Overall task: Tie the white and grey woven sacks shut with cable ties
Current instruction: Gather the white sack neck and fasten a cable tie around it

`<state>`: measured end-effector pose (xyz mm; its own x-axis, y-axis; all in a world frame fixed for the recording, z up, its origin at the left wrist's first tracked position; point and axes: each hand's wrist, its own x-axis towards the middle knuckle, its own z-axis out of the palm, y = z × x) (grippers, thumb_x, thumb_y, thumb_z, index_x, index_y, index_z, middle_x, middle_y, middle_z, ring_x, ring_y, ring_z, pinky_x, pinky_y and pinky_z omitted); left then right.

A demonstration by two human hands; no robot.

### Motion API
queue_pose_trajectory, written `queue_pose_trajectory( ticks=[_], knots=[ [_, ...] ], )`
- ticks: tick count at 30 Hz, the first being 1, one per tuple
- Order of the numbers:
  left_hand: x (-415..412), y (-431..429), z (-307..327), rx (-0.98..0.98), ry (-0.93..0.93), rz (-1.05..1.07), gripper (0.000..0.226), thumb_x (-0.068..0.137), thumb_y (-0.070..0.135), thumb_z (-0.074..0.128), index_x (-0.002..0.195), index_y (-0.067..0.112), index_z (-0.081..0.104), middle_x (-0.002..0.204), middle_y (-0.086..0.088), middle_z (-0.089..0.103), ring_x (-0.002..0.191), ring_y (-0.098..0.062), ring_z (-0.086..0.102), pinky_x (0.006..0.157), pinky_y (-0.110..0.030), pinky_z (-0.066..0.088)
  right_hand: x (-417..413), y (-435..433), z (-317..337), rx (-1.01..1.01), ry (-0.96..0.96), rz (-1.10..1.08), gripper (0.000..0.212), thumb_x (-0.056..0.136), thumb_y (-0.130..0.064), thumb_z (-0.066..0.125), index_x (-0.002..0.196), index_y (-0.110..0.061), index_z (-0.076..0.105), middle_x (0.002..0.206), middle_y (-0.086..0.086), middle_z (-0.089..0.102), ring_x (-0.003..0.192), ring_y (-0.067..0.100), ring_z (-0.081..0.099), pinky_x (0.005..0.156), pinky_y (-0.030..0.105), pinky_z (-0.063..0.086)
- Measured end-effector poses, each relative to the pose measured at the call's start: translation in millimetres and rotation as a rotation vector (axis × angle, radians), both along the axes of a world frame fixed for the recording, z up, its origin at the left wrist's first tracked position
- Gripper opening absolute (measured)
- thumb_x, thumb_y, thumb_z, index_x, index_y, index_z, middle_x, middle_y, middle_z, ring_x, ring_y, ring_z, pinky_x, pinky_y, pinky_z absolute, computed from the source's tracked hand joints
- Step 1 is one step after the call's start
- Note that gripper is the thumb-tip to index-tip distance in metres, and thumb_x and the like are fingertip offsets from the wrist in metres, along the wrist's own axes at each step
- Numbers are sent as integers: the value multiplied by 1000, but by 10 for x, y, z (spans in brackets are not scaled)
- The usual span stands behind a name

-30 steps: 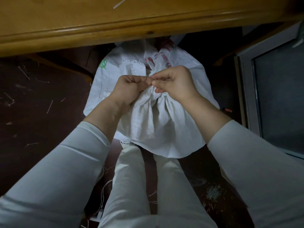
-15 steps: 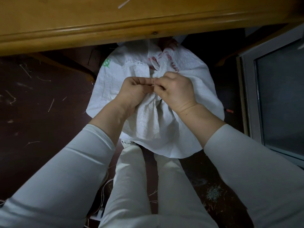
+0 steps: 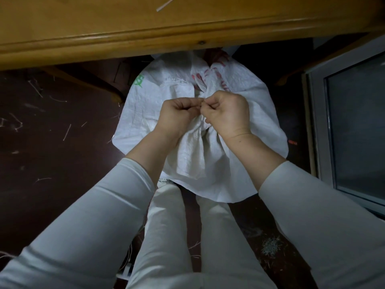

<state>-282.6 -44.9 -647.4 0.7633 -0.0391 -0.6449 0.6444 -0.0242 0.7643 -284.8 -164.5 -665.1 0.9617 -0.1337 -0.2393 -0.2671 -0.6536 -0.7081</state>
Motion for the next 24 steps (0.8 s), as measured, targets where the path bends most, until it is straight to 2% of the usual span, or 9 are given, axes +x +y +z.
queue_pose_trajectory(
  ticks=[3,6,10,14,16,19,22,24],
  knots=[
    [-49,-29,-68,129,-62,8,15,82,-3,63,95,-2,71,91,-15,71,91,-25,69,92,-38,54,-2,8,-1,28,55,-28,12,78,-18,65,83,-8,71,77,8,73,73,27,69,72,43,56],
    [-52,-51,-138,173,-51,-19,9,82,1,65,89,0,71,92,-18,71,91,-29,69,90,-41,54,-8,-3,-5,5,79,3,12,78,-17,65,83,-8,71,78,7,73,74,26,69,73,41,56],
    [-11,-72,-232,267,-30,-131,5,82,5,66,85,3,69,91,-13,72,91,-26,68,91,-41,53,-25,-29,9,11,109,40,11,79,-14,63,83,-8,70,76,9,73,73,25,69,74,41,56],
    [-29,-98,-267,333,-101,-197,8,87,10,61,86,5,68,85,-9,69,83,-21,65,87,-36,53,1,-76,61,159,184,30,10,83,-12,67,87,-4,70,71,16,71,61,21,68,70,38,58],
    [-35,-94,-288,341,-115,-177,11,88,14,59,83,7,66,81,-9,67,78,-19,62,83,-37,52,8,-92,87,290,213,-14,16,83,-11,68,94,0,71,73,18,70,55,9,65,65,27,58],
    [0,-65,-332,322,-125,-133,18,88,17,60,73,10,65,78,-16,69,72,-23,61,76,-38,52,-41,-140,101,469,247,-58,27,87,0,60,113,4,63,74,2,65,57,-3,64,66,13,55],
    [2,-70,-320,281,-132,-135,21,90,13,58,71,6,65,69,-10,62,67,-16,54,70,-30,46,-74,-208,129,548,272,-94,28,90,6,52,117,6,59,75,5,64,60,0,66,70,16,57],
    [-29,-82,-305,228,-138,-131,18,90,10,58,81,-4,67,76,-13,64,71,-18,55,71,-29,47,-38,-241,160,562,295,-132,26,88,8,55,113,8,61,72,10,64,54,5,66,65,19,58]
  ],
)
